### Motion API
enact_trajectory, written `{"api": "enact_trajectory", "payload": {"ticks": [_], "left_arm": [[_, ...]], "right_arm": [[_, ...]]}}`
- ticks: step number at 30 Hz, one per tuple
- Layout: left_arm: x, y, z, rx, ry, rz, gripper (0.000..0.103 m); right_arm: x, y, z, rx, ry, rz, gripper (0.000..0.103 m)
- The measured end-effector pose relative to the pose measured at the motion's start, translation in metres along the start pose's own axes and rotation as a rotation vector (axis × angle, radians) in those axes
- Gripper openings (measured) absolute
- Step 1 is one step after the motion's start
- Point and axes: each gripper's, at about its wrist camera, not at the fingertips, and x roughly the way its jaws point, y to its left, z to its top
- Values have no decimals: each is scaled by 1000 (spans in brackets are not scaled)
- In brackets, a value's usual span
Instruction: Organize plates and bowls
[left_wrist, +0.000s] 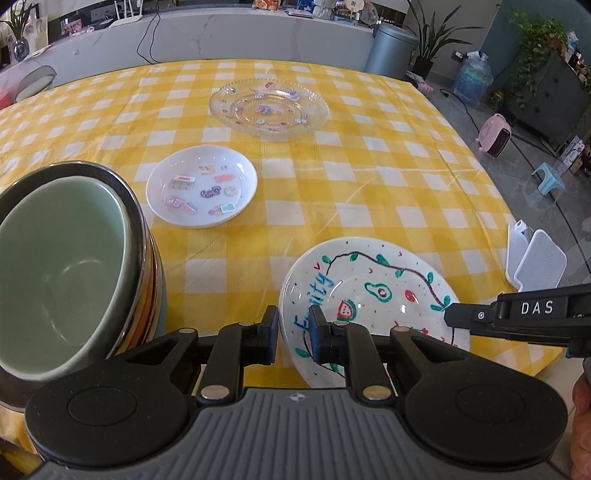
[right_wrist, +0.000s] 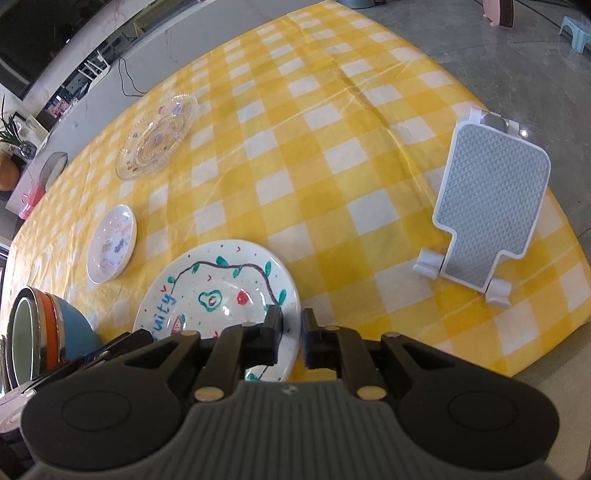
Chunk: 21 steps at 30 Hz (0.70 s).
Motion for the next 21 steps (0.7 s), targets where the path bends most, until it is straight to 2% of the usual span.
{"api": "enact_trajectory", "payload": {"ticks": [10,19,21], "left_arm": [[5,0,-3,10,25,13,18],[6,-1,-1,19,43,20,18],[6,-1,-1,12,49,20,18]], "right_arm": [[8,7,0,-34,40,-33,12],[9,9,0,-50,41,-47,13],[9,11,0,-55,44,-48,16]]}}
